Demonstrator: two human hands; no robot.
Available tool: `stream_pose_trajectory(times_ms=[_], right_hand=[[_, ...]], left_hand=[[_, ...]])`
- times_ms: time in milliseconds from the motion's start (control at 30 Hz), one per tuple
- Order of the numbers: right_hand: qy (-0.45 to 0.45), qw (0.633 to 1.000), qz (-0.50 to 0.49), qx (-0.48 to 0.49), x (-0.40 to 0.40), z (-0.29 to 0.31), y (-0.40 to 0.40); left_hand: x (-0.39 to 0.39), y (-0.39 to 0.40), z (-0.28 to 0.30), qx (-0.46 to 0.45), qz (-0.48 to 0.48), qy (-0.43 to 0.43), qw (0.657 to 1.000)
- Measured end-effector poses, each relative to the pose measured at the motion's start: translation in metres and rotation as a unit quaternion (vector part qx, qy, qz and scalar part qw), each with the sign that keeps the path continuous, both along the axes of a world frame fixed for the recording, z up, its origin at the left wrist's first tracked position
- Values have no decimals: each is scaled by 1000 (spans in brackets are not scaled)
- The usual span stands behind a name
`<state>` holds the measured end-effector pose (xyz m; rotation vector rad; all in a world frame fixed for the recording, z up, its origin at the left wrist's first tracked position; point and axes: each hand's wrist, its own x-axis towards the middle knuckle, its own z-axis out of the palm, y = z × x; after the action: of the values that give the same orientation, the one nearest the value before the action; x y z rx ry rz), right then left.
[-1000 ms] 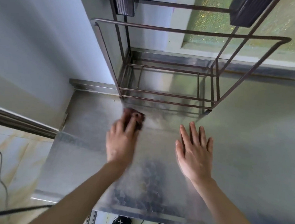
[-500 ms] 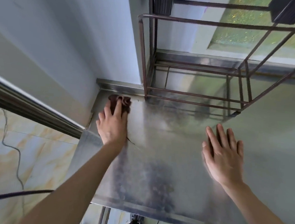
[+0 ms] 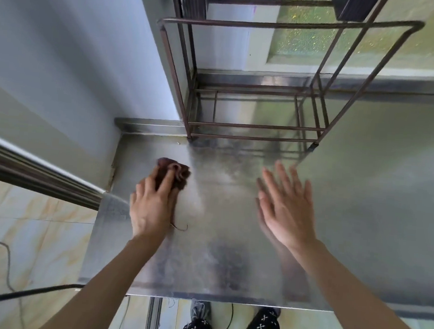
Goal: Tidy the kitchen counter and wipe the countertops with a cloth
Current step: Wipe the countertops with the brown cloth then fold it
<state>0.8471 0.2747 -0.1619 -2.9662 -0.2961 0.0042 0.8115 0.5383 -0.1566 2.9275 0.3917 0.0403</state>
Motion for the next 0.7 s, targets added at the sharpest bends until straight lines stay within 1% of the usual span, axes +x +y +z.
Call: stream_pose_trajectory(times_ms=[67, 167, 267, 333, 367, 400, 467, 533, 600, 633, 667, 700], right_hand=[[19, 998, 52, 9, -6, -1, 23], [59, 995, 75, 9, -7, -11, 39], [57, 996, 75, -8, -6, -18, 39], [51, 996, 75, -10, -6, -18, 39], [50, 996, 75, -11, -6, -18, 39], [49, 996, 74, -11, -6, -18, 39], [48, 996, 75, -13, -6, -17, 38], [46, 996, 73, -13, -7, -17, 37], [41, 996, 74, -11, -7, -17, 37], [39, 996, 76, -9, -7, -17, 37], [37, 996, 77, -8, -7, -17, 38], [34, 996, 77, -6, -6, -18, 38]], left_hand=[[9, 15, 0, -7, 101, -12, 995], [17, 31, -2, -14, 207, -33, 978], [23, 29, -6, -25, 241, -44, 969], [27, 24, -3, -41, 241, -40, 969], [27, 22, -1, -45, 216, -35, 975], [25, 19, 0, -45, 170, -31, 984], [9, 7, 0, -37, 26, -36, 998], [-14, -3, -4, -15, -122, -54, 991], [-20, 2, -8, 27, -215, -56, 975], [-12, 11, -9, 44, -227, -56, 971], [0, 18, -9, 51, -205, -49, 976], [16, 25, -7, 44, -151, -41, 987]])
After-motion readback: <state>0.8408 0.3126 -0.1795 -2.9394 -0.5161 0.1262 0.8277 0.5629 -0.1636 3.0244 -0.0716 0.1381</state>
